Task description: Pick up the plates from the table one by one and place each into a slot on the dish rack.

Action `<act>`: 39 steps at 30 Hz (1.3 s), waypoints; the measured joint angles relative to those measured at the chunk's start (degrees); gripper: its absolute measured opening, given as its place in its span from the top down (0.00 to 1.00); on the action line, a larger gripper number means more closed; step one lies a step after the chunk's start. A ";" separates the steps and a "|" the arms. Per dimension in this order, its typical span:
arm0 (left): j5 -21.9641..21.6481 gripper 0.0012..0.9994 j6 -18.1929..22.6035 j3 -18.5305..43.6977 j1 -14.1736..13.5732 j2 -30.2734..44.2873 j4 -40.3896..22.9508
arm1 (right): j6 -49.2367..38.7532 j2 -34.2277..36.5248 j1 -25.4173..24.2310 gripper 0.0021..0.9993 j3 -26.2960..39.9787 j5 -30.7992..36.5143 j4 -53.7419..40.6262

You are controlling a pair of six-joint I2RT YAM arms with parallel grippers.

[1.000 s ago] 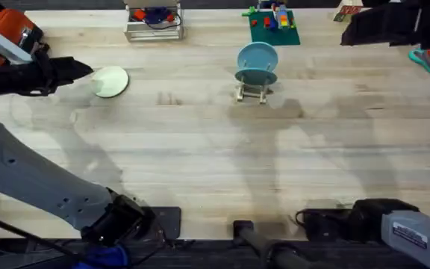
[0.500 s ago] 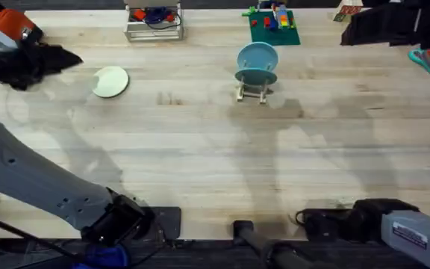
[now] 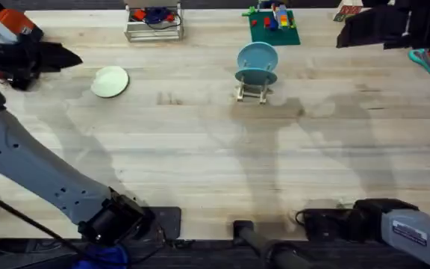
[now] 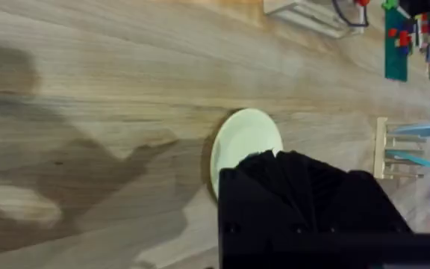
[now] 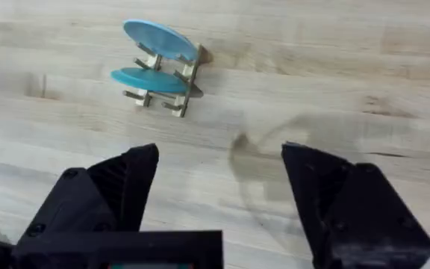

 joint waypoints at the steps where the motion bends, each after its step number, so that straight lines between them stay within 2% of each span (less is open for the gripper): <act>1: -0.41 0.96 0.49 0.00 -0.09 0.48 -0.22 | 0.00 0.01 0.00 0.00 0.00 0.00 0.00; 7: -2.60 0.96 4.90 0.00 -0.11 0.89 -1.96 | 0.00 0.02 0.00 0.01 0.00 0.00 0.00; 14: -2.99 0.96 7.54 0.02 -0.06 0.89 -3.63 | 0.00 0.01 0.00 0.01 0.00 0.00 0.00; 25: -2.40 0.96 8.59 0.28 0.00 5.11 -5.11 | 0.00 0.00 0.00 0.00 0.00 0.00 0.00; 39: -2.49 0.96 8.81 0.33 0.00 5.22 -5.11 | 0.00 0.00 0.00 0.00 0.00 0.00 0.00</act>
